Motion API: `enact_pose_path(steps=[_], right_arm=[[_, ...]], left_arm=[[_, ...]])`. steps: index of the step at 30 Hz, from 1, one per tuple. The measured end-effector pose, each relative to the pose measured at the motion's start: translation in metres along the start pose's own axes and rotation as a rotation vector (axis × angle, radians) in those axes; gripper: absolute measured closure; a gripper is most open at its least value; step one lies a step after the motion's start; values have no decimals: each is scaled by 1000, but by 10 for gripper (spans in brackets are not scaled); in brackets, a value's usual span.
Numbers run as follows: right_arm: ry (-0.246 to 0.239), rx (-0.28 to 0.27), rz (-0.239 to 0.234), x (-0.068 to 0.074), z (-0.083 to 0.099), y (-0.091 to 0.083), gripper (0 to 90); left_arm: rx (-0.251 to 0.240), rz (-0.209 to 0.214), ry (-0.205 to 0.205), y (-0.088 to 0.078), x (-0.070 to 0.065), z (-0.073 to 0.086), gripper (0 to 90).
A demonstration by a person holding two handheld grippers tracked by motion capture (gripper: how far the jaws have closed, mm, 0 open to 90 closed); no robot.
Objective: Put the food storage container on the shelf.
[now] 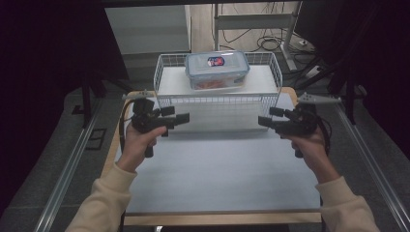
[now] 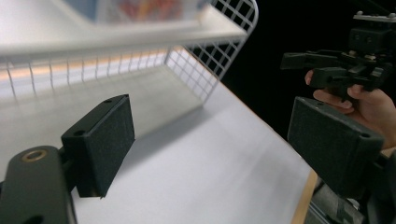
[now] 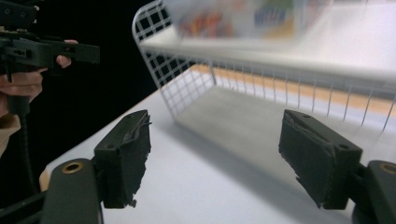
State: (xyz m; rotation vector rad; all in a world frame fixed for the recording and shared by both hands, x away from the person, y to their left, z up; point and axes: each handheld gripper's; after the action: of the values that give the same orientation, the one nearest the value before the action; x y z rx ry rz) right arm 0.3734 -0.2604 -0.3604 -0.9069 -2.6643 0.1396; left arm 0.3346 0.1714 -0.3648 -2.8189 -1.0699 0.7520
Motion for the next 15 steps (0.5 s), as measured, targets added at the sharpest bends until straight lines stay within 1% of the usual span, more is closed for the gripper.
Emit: enact_pose_path(steps=[2,3,4,7,8,9,11,13,15], right_arm=[[2,2,-12,1,19,-9,238],[2,9,-11,2,25,-11,235],[-8,23,-8,2,36,-14,232],[-22,48,-3,4,52,-17,225],[-21,54,-8,4,56,-17,223],[-23,59,-8,4,61,-17,223],[-26,59,-4,4,64,-16,221],[-22,55,-6,4,66,-15,216],[-32,49,-7,6,67,-14,207]], left_arm=[[12,7,10,-3,-2,14,145],[18,11,11,-5,-2,26,146],[20,10,10,-6,-2,31,146],[37,0,32,-7,-3,48,148],[39,2,33,-7,-3,54,150],[44,5,39,-6,-3,56,151],[51,-4,44,-5,-3,61,152],[62,-2,47,-4,-3,64,154],[59,-6,51,-2,-2,65,155]])
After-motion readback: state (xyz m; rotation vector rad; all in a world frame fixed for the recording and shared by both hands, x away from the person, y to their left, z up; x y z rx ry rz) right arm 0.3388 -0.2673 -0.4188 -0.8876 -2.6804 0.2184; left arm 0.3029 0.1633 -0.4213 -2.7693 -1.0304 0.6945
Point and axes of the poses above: each handheld gripper's, and its own axes: y roughly forward along the jaws, z roughly out of its underside, x roughly to its left, and after that the axes turned 10 degrees about -x, right-handed
